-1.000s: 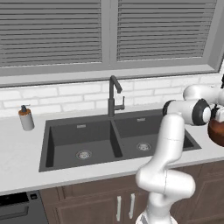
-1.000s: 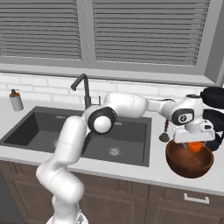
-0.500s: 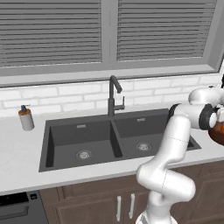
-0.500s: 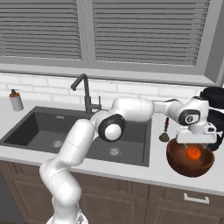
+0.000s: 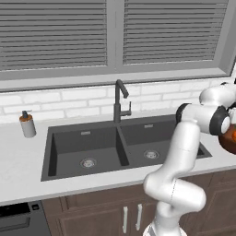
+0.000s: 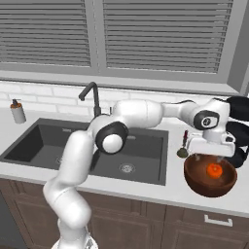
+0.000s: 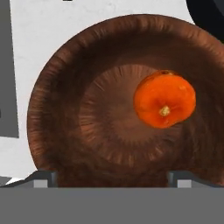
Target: Pick the squash from the sink and place it in the bowl. Then pick the bowl and place it in the microwave. Then close the microwave door and press the start button.
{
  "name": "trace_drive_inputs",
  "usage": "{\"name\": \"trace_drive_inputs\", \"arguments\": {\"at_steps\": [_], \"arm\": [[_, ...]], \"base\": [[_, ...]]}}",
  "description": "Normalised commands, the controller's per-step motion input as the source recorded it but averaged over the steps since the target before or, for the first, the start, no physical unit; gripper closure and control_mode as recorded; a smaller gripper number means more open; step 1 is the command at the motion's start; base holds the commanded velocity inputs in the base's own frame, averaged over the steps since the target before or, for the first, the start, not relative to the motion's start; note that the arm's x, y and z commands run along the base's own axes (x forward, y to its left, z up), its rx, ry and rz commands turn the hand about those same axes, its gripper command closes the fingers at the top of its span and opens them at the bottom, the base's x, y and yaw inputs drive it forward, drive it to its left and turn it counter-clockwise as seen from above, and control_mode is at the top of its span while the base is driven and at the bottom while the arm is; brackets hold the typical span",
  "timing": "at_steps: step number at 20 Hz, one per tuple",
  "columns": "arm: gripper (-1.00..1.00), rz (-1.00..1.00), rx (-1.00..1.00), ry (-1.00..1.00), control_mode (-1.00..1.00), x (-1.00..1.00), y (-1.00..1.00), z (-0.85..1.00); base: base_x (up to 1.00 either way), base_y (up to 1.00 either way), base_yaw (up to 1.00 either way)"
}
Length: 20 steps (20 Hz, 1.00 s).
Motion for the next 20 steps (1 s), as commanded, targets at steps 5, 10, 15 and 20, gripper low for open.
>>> {"name": "trace_drive_inputs", "arguments": {"at_steps": [5, 10, 15, 20], "arm": [[-1.0, 0.0, -0.12, -0.01, -1.0, -0.99, 0.81, -0.01], [-1.0, 0.0, -0.06, 0.0, -1.0, -0.37, 0.5, -0.05], [-1.0, 0.06, -0.01, 0.0, -1.0, 0.37, 0.01, -0.26], [-1.0, 0.11, 0.0, 0.0, -1.0, 0.56, -0.13, -0.1]], "base": [[0.0, 0.0, 0.0], [0.0, 0.0, 0.0], [0.0, 0.0, 0.0], [0.0, 0.0, 0.0]]}}
